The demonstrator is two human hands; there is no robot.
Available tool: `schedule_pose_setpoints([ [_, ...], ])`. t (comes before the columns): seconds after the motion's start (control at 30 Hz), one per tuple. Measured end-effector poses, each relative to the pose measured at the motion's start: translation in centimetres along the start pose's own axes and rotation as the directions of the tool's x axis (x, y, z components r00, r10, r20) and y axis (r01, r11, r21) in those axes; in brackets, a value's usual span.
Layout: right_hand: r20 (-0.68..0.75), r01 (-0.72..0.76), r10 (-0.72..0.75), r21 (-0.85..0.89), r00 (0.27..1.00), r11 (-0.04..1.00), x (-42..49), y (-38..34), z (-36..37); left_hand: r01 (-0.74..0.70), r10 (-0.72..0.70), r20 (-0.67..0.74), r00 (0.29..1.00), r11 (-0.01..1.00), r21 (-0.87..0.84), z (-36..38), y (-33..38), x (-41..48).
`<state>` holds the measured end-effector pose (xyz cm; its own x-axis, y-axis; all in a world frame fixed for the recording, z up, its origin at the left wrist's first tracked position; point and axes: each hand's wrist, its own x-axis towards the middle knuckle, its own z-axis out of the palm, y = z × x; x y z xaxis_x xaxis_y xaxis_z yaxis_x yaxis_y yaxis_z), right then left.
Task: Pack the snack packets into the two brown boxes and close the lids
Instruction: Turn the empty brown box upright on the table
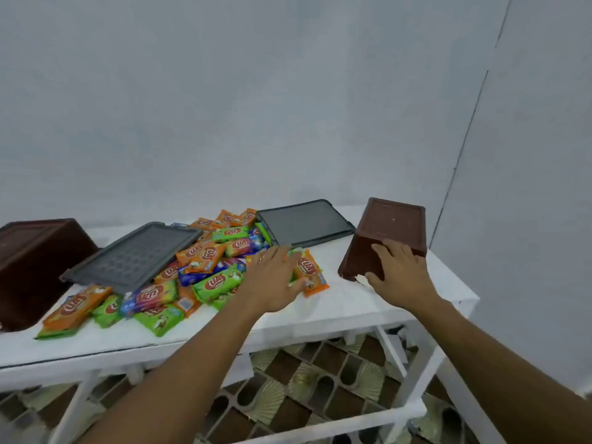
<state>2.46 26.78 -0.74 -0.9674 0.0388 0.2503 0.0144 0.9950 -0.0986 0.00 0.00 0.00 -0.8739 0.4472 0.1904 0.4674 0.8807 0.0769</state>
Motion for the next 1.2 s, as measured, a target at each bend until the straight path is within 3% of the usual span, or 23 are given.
schedule_pose_setpoints([
  [0.2,0.12,-0.124,0.126,-0.027,0.985,0.992,0.4,7.0,0.2,-0.019,0.024,0.089,0.996,0.998,-0.055,3.6,6.9,3.7],
  [0.3,0.071,-0.082,0.082,-0.004,0.994,0.997,0.7,8.2,0.3,0.098,-0.039,0.177,0.983,0.937,-0.334,4.2,9.6,5.7],
  [0.33,0.023,-0.057,0.057,0.023,0.998,0.998,0.8,8.3,0.3,0.177,-0.074,0.225,0.972,0.857,-0.484,4.3,10.5,6.3],
  [0.4,-0.086,0.01,0.0,0.106,0.996,0.994,1.1,8.1,0.3,0.347,-0.112,0.353,0.929,0.595,-0.725,4.8,11.8,7.7],
  [0.47,-0.181,0.098,-0.059,0.215,0.982,0.972,1.5,7.9,0.3,0.429,-0.145,0.405,0.903,0.371,-0.824,5.1,12.6,9.2],
  [0.57,-0.193,0.185,-0.092,0.546,0.977,0.817,2.1,7.9,0.3,0.453,-0.25,0.399,0.882,0.221,-0.863,6.3,12.7,11.9],
  [0.67,-0.096,0.07,0.019,0.835,0.995,0.546,4.0,8.6,0.5,0.454,-0.298,0.396,0.869,0.158,-0.877,6.5,12.5,13.7],
  [0.73,-0.06,-0.005,0.17,0.933,0.984,0.359,5.4,8.8,0.6,0.459,-0.315,0.398,0.862,0.149,-0.876,6.5,12.0,14.8],
  [0.77,-0.077,-0.021,0.254,0.932,0.964,0.362,6.0,9.2,0.5,0.462,-0.319,0.4,0.859,0.149,-0.874,6.7,11.7,15.4],
  [0.83,-0.172,-0.072,0.347,0.804,0.922,0.59,7.1,10.4,0.4,0.475,-0.341,0.403,0.849,0.162,-0.865,7.2,11.0,16.8],
  [0.9,-0.172,-0.173,0.307,0.533,0.936,0.828,7.8,12.1,1.0,0.474,-0.35,0.399,0.848,0.161,-0.866,7.5,10.4,17.9],
  [0.97,-0.083,-0.27,0.314,0.338,0.946,0.902,8.3,13.5,1.7,0.449,-0.341,0.373,0.863,0.178,-0.876,7.5,9.7,18.6],
  [1.07,-0.055,-0.366,0.392,0.254,0.918,0.895,9.1,15.5,2.0,0.401,-0.424,0.239,0.874,0.349,-0.847,7.0,8.9,19.4],
  [1.13,0.03,-0.458,0.468,0.27,0.883,0.847,8.9,16.8,2.2,0.402,-0.538,0.115,0.835,0.453,-0.795,6.9,8.8,18.9],
  [1.2,0.178,-0.527,0.505,0.443,0.845,0.726,8.2,17.8,2.8,0.397,-0.597,0.094,0.797,0.401,-0.825,7.2,9.2,17.2],
])
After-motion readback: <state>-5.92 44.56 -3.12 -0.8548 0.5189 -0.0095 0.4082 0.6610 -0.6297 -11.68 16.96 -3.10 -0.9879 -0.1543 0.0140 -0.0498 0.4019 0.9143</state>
